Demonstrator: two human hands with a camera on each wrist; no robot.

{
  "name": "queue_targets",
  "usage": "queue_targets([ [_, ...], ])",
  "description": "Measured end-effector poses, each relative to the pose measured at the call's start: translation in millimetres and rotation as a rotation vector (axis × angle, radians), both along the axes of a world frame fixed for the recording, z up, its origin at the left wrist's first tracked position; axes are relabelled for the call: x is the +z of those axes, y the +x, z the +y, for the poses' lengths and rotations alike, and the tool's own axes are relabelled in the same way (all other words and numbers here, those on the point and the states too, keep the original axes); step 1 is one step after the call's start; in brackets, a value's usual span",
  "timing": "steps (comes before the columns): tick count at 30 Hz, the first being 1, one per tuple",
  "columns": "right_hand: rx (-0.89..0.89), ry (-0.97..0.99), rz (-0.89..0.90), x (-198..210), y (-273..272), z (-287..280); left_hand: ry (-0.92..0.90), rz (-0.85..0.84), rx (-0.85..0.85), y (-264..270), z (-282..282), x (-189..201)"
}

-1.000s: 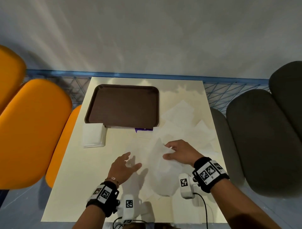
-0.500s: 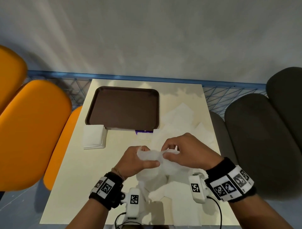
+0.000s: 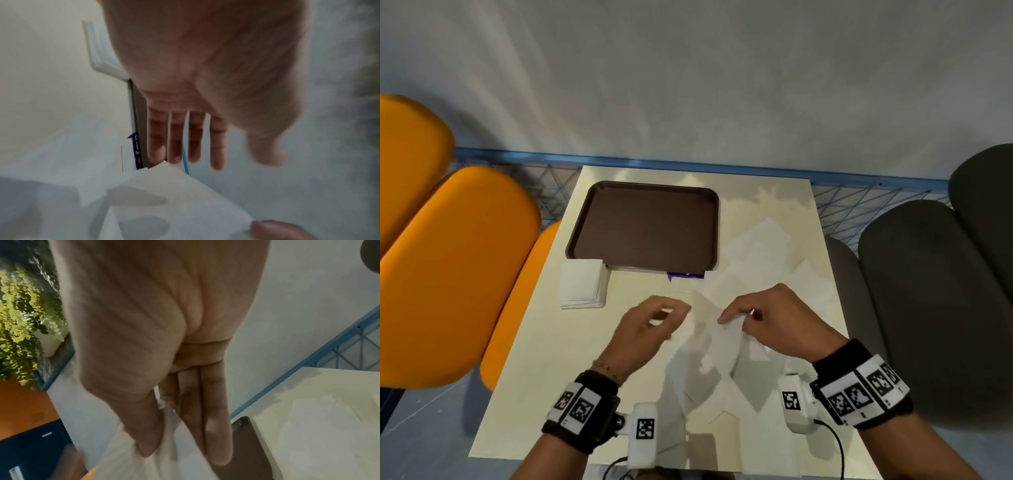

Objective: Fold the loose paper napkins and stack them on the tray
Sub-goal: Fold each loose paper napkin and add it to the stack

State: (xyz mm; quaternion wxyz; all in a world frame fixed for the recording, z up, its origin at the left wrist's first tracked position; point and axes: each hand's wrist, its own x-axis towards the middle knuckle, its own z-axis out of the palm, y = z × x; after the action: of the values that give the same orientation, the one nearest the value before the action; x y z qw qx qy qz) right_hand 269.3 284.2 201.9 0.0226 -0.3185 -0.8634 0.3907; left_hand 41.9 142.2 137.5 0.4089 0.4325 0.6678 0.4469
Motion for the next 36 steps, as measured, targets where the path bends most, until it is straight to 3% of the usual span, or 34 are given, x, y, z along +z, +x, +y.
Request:
queue_targets([
  [2, 0.045, -0.012, 0.002, 8.4, 2.3, 2.4, 0.038, 0.395, -0.053, -4.9, 7.7, -11.9],
  [3, 0.07, -0.012, 0.0, 12.2, 2.5, 3.6, 0.059, 0.496, -0.112, -4.5, 12.0, -17.0],
  [6, 0.143, -0.013, -0.002, 22.5, 3.9, 7.3, 0.071, 0.542, -0.254, 0.1, 27.9, -13.3],
  [11, 0.056, -0.095, 0.066, 36.3, 11.2, 21.8, -0.08, 0.258, -0.218, 13.0, 29.3, 7.6],
  [14, -0.041, -0.152, 0.141, 27.7, 19.2, 39.0, -0.076, 0.109, -0.21, 21.3, 22.5, 15.7],
  [19, -0.186, -0.413, 0.22, 6.3, 26.4, 52.5, -0.074, -0.134, -0.088, 34.5, 14.6, 29.0],
  [24, -0.445, -0.736, 0.342, -3.4, 25.9, 49.4, -0.005, -0.335, 0.055, 46.2, 13.1, 35.5],
  [28, -0.456, -0.844, 0.341, -15.7, 29.7, 37.4, 0.043, -0.481, 0.225, 54.7, 14.4, 38.5],
  [32, -0.262, -0.464, 0.252, -16.3, 32.9, 21.6, 0.038, -0.454, 0.285, 58.5, 14.6, 38.1],
  [36, 0.017, -0.128, 0.185, -0.7, 18.5, 6.1, 0.032, -0.192, 0.199, 62.8, 14.2, 41.7],
])
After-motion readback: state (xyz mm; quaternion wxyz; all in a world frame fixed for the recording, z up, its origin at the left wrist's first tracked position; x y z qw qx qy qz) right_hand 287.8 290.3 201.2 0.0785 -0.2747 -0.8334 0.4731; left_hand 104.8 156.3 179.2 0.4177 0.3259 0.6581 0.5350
